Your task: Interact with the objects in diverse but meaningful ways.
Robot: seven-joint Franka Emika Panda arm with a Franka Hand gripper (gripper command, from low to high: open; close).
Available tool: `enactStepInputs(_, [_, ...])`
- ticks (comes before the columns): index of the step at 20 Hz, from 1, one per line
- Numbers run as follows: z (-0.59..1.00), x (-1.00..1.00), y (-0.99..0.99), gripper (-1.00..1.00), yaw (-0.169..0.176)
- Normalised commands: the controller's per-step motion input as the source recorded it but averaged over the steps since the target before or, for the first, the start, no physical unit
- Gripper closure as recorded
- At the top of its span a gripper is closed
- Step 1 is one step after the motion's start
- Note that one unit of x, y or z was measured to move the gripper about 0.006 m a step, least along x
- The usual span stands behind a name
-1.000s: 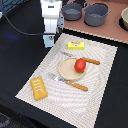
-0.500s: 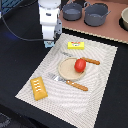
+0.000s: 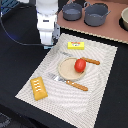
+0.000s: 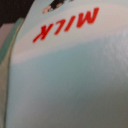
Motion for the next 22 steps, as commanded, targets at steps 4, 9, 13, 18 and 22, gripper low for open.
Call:
enactStepInputs(4, [0.97, 0.19, -0.51, 1.00, -0.094])
enactStepInputs(9, [0.38, 0.41, -0.44, 1.00, -0.137])
enactStepInputs(13, [0.02, 0.46, -0.46, 1.00, -0.123])
enactStepInputs(18, [-0.06, 0.39, -0.42, 1.00, -0.113])
enactStepInputs(22, [-0.11, 0.37, -0.34, 1.00, -0.098])
